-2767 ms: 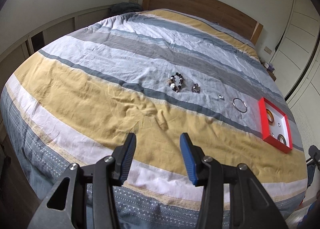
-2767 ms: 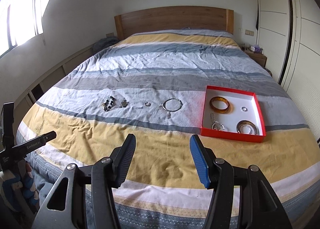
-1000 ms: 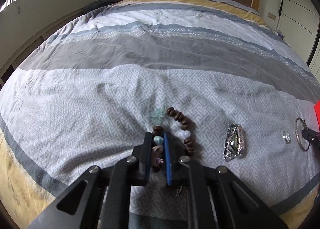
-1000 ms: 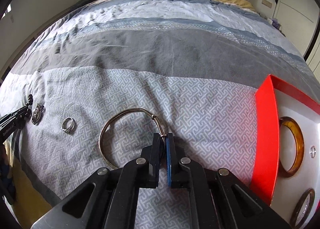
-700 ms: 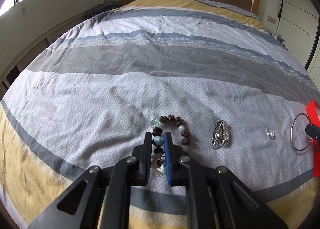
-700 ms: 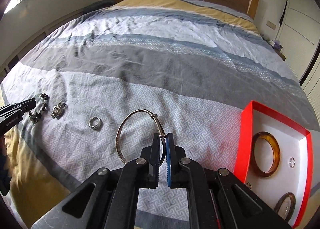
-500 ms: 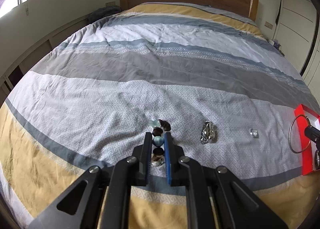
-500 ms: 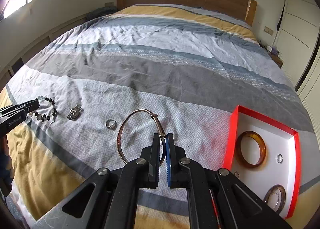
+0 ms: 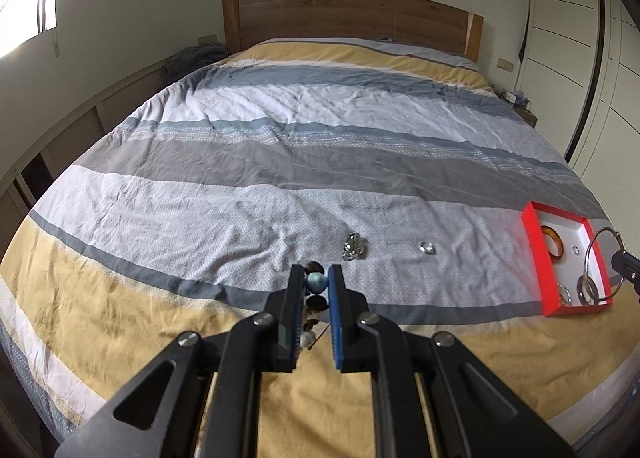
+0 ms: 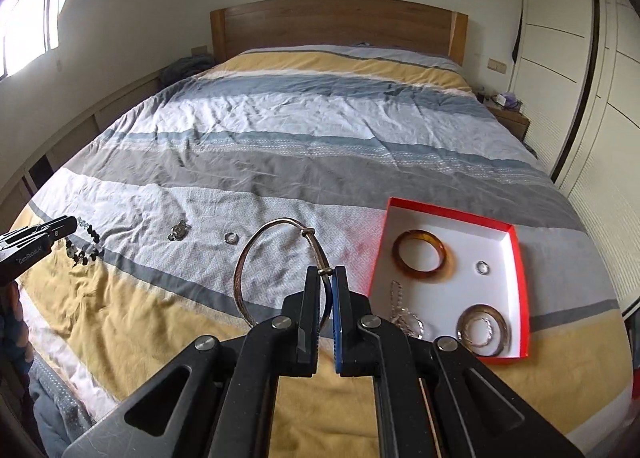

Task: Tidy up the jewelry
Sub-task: 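Carry the silver bangle in the right tool and beaded bracelet in the left tool into the box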

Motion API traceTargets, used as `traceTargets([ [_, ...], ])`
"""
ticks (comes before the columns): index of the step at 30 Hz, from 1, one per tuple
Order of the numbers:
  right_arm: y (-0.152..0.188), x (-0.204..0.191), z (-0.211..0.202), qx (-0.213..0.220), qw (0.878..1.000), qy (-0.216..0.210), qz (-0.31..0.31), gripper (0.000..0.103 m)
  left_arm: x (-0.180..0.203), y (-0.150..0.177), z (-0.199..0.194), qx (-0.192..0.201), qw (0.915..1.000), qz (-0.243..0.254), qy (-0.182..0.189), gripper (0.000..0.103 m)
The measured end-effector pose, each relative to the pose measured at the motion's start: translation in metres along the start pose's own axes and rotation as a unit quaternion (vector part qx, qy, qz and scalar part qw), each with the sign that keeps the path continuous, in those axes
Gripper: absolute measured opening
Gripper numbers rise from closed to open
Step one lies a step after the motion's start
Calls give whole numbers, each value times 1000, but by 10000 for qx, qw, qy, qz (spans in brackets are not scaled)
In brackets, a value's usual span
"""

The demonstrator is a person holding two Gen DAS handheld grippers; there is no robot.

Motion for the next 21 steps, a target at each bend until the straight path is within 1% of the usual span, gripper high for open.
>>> traceTargets([
  [5, 24, 49, -28, 110, 9989, 169, 413, 6, 42, 1, -20, 77, 9994, 247, 211, 11],
  [8, 37, 79, -36, 89, 9978, 311, 586, 6, 78, -4, -26, 92, 9980, 439, 442, 11],
  [11, 43, 107, -36, 64, 9964, 442, 725, 6, 120, -12, -25, 63, 9953, 688, 676, 11],
  [16, 38, 146, -20, -10, 9952, 550, 808, 6, 196, -30, -17, 14, 9872, 1102, 1155, 11],
  [21, 22, 175, 20, -149, 9954, 510, 801, 6, 273, -43, 2, -113, 9752, 1525, 1599, 11],
])
Point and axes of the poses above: each gripper's, at about its wrist camera, not at the fingertips, and z roughly the way its jaws point, x to its right, y to its underside, the point moved 4 cm from there along z, roughly the way its jaws point, and after that the axes turned 10 degrees about -x, right-handed, at the moved point
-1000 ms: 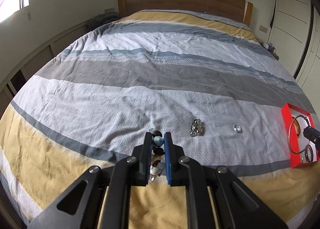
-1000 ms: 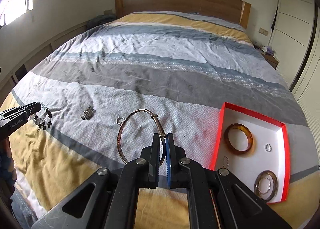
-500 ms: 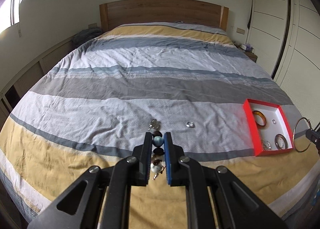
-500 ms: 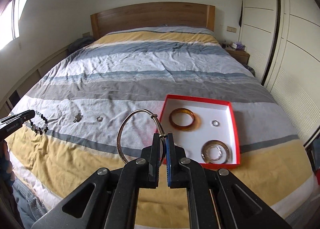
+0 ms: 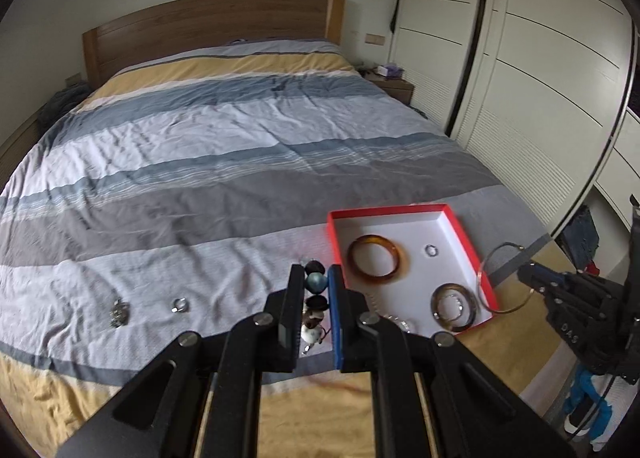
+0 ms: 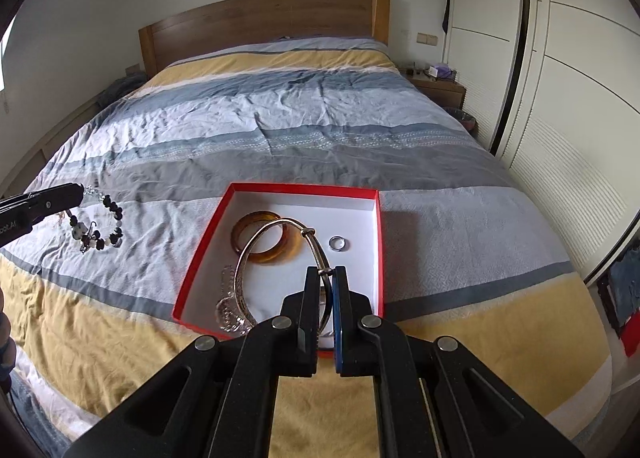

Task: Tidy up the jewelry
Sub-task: 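Carry the silver bangle in the right tool and beaded bracelet in the left tool into the box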

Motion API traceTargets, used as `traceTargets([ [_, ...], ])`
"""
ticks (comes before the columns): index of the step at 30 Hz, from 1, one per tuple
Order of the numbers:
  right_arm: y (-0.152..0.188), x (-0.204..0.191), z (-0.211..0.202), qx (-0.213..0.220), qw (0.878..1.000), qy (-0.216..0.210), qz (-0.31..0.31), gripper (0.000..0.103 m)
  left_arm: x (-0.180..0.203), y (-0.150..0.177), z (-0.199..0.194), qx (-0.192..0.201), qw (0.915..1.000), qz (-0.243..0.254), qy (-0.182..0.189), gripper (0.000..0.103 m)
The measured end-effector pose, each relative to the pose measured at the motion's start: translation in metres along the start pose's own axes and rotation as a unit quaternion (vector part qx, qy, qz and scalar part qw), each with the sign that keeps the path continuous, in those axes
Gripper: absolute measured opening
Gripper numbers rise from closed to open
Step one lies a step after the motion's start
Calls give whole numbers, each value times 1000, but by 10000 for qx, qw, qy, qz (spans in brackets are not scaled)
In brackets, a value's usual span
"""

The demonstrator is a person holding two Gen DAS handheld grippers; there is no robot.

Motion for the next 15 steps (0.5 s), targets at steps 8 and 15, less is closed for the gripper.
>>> traceTargets([
  [8, -23, 20, 71, -269, 9995, -160, -15, 4, 55, -33, 78, -342, 9977, 173, 553, 11],
  [15, -32, 28, 111, -364, 9988, -323, -55, 3, 64, -22, 142, -783, 9955, 235, 488, 11],
])
Point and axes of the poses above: each gripper's, at about its wrist camera, not at the fingertips, and z roughly the way its jaws point, x to its right, y to its underside, the point moved 4 cm from there along z, roughly the way its jaws point, and after that the axes turned 10 degrees about -x, right-handed, at the moved point
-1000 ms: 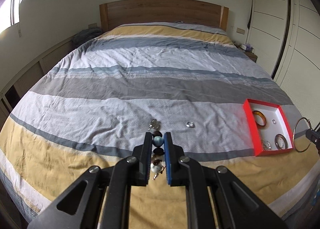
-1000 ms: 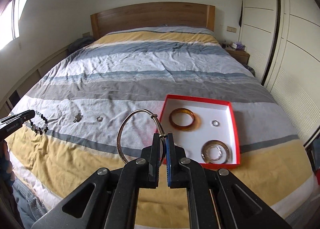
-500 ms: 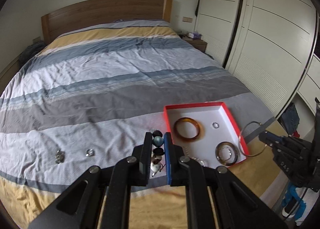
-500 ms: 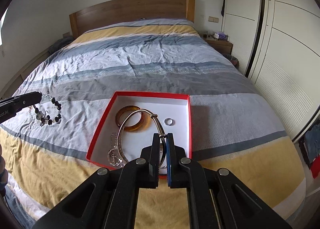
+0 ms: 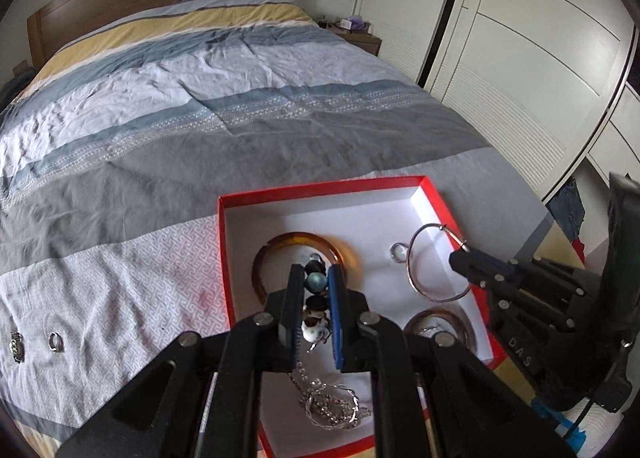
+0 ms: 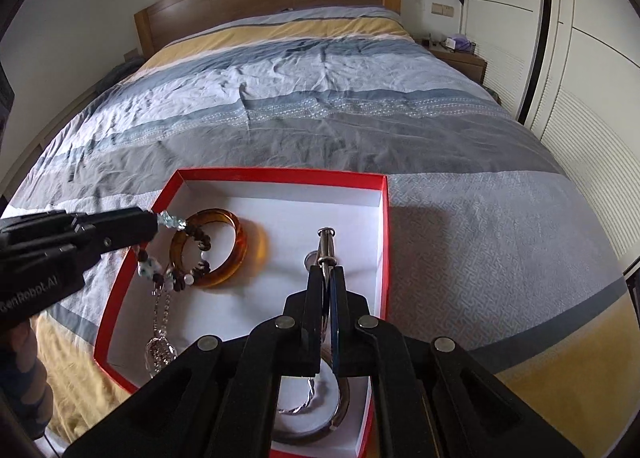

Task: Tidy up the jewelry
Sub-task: 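Carry the silver bangle in the right tool and beaded bracelet in the left tool into the box, then open both tools to drop the silver bangle and beaded bracelet in the box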

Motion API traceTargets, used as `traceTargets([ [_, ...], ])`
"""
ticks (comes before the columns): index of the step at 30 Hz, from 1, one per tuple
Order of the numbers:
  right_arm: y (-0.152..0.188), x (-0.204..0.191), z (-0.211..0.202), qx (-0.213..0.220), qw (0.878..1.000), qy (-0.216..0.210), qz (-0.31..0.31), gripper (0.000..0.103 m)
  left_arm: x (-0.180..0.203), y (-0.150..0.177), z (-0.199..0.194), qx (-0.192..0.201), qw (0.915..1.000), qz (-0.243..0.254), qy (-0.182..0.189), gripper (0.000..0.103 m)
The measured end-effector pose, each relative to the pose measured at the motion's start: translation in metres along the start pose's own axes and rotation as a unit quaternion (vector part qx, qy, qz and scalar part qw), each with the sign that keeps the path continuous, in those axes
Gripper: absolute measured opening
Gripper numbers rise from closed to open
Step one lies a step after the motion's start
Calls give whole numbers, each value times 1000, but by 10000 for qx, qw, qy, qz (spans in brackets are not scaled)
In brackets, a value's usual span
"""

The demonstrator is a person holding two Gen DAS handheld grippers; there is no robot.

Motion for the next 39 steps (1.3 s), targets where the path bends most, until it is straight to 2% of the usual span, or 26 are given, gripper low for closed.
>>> traceTargets([
  [6, -12, 4, 12, 51, 9999, -105, 59, 3, -10, 12, 28, -210, 9997, -54, -63, 11],
  [15, -15, 2, 43, -265, 9993, -274, 58, 4, -25, 16, 42, -302, 9994, -155, -118, 11],
  [23, -8, -2, 55, -502, 9987, -36, -43, 4, -21, 21, 40, -234, 9995, -108, -208, 11],
  [29, -2, -2, 54, -548, 9981, 153, -222, 4, -22, 23, 37, -200, 9995, -195, -132, 12],
  [33, -1, 0, 49, -530, 9982, 160, -208, 12, -24, 24, 36, -236, 9995, -221, -74, 12],
  [35, 0, 0, 45, -559, 9982, 63, -224, 14, -24, 25, 36, -264, 9994, -212, -21, 16],
  [36, 0, 0, 43, -556, 9981, 68, -258, 20, -23, 25, 35, -279, 9994, -208, 21, 18],
  [37, 1, -1, 39, -543, 9981, 83, -290, 31, -23, 26, 34, -298, 9993, -202, 62, 23],
  [39, 3, -1, 28, -508, 9982, 9, -304, 34, -21, 27, 31, -342, 9991, -195, 182, 30],
])
Point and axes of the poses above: each gripper's, at about its wrist camera, not at the fingertips, and z roughly the way its jaws point, x to its right, y to its underside, the point moved 4 cm from there along z, roughly the way its jaws point, and after that the axes turned 10 degrees about -x, right-handed, at the moved point
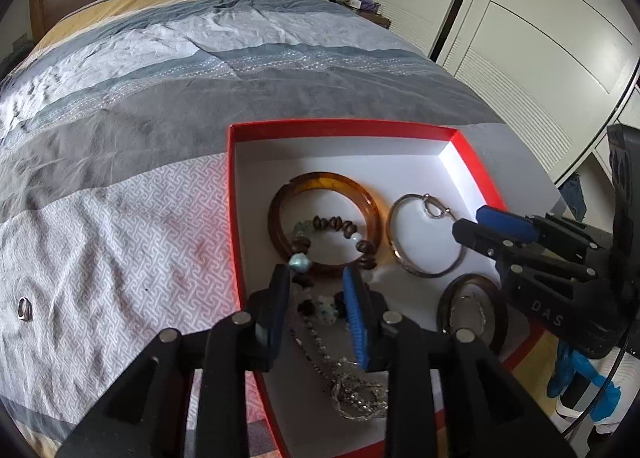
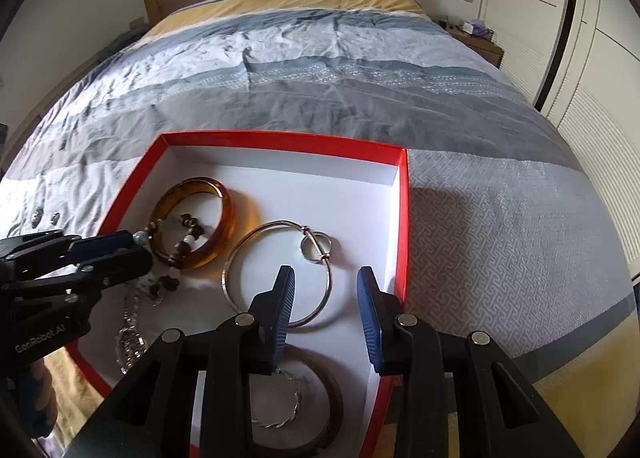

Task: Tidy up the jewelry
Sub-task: 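Open both tools to drop the silver bangle and beaded bracelet in the box, then move both tools back toward the last ring and silver charm on the duvet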

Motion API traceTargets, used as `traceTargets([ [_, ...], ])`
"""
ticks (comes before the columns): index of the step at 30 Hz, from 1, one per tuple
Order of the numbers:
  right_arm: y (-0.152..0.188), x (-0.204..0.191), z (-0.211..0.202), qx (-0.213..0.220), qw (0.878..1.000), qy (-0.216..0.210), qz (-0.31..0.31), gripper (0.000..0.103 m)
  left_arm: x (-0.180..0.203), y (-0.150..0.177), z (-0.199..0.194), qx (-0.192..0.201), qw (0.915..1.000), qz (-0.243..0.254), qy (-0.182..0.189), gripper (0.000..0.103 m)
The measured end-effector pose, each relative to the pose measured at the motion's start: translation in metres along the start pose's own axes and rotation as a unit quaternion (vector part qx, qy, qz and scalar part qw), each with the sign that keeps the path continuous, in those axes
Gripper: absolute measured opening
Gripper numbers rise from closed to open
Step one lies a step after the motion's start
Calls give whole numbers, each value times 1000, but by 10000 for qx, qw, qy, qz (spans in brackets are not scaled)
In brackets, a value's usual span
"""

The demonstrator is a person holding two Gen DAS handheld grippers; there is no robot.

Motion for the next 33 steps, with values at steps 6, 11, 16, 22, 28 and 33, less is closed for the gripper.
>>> traceTargets([
  [6, 15, 6, -47, 165, 9998, 132, 51, 38, 7, 11, -22, -22, 10000, 71, 67, 39],
  [11, 34, 9, -96, 314, 9990, 202, 256, 39, 3, 28, -72, 234, 9996, 129, -19, 39],
  [16, 60, -4, -147, 566, 9969, 65, 535, 47, -15, 61, -139, 642, 9972, 17, -376, 39],
  [22, 94, -42, -202, 824, 9945, -197, 620, 47, -55, 124, -210, 902, 9922, -277, -821, 39],
  [28, 121, -83, -253, 1150, 9907, -377, 614, 48, -95, 186, -279, 1277, 9814, -792, -1192, 39],
  [33, 139, -119, -288, 1413, 9875, -462, 522, 51, -113, 231, -327, 1681, 9696, -1124, -1377, 39],
])
Point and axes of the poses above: each gripper's, at about its wrist camera, not at the fingertips, and z roughly the way its jaws point, x to its right, y to its underside, the point moved 4 cm from there along z, roughly the way its jaws point, and after that the axes turned 10 degrees about -x, right-handed, at the moved point
